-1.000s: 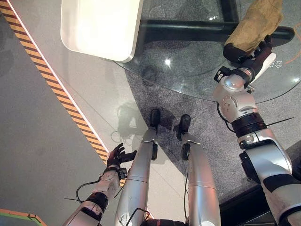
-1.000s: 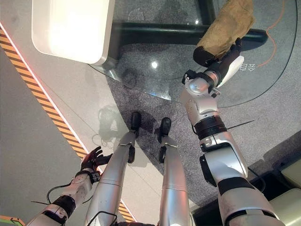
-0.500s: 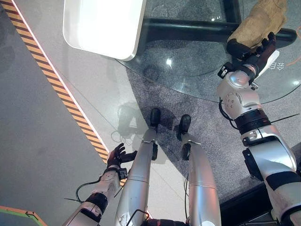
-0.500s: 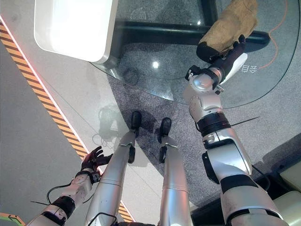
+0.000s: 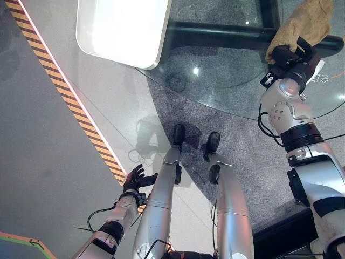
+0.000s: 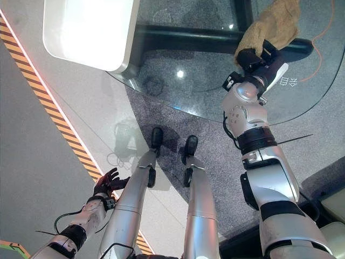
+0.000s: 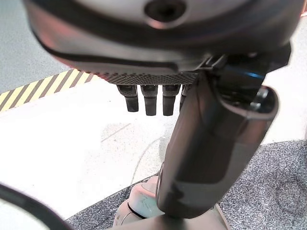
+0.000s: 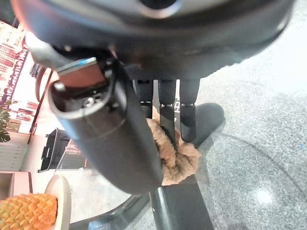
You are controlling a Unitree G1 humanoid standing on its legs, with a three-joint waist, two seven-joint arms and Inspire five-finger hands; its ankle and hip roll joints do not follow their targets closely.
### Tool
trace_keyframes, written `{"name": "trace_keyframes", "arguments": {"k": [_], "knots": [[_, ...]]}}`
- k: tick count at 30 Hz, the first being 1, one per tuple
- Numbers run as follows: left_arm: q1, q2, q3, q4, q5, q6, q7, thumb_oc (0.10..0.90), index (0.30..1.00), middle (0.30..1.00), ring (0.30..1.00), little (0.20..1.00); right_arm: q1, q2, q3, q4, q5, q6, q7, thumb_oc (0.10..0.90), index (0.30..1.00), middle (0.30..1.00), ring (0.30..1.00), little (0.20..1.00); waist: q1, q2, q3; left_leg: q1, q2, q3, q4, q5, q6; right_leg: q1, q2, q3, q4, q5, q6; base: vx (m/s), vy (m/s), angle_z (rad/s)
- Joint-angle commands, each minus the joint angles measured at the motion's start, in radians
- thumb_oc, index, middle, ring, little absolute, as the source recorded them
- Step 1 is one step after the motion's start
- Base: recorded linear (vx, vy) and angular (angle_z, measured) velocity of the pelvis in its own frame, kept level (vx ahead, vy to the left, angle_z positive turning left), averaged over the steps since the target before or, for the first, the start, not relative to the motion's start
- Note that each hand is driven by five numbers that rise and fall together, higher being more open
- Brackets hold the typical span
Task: Wipe the table with a cloth and put it in the basket.
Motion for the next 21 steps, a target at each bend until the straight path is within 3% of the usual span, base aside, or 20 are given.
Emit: {"name": "trace_keyframes", "arguments": {"k": [1, 14, 19, 21], "knots": [[0.134, -0.088, -0.071, -0.048, -0.005, 0.017, 0.003, 0.800, 0.900, 0.900, 0.900, 0.900, -0.038, -0.056, 0.032, -0.022, 0.022, 0.002, 0.054, 0.100, 0.300, 0.300, 0.300, 0.200, 0.003, 0.085, -0.023, 0.019, 0.007, 0.073, 0.110, -0.130, 0.045, -0.001, 0.022, -0.008, -0.095, 0.068, 0.016, 0.00, 0.000, 0.00], [0.136, -0.089, -0.083, -0.052, -0.008, 0.010, 0.001, 0.800, 0.900, 0.900, 0.900, 0.900, -0.063, -0.068, 0.046, 0.021, 0.015, 0.029, 0.041, 0.100, 0.300, 0.300, 0.300, 0.200, 0.008, 0.093, -0.023, 0.021, 0.007, 0.078, 0.107, -0.129, 0.044, -0.003, 0.016, -0.013, -0.095, 0.069, 0.017, 0.00, 0.000, 0.00], [0.143, -0.092, -0.086, -0.052, -0.011, 0.004, -0.005, 0.800, 0.900, 0.900, 0.900, 0.900, -0.063, -0.070, 0.039, 0.031, -0.014, -0.031, 0.032, 0.100, 0.300, 0.300, 0.300, 0.200, 0.010, 0.097, -0.023, 0.027, 0.007, 0.080, 0.108, -0.133, 0.046, 0.001, 0.013, -0.015, -0.092, 0.066, 0.018, 0.00, 0.006, 0.00], [0.144, -0.092, -0.085, -0.056, -0.011, 0.006, -0.004, 0.800, 0.900, 0.900, 0.900, 0.900, -0.067, -0.072, 0.043, 0.010, -0.060, -0.014, 0.042, 0.100, 0.300, 0.300, 0.300, 0.200, 0.010, 0.097, -0.023, 0.023, 0.006, 0.081, 0.111, -0.134, 0.047, -0.003, 0.011, -0.015, -0.090, 0.066, 0.019, 0.00, 0.000, 0.00]]}}
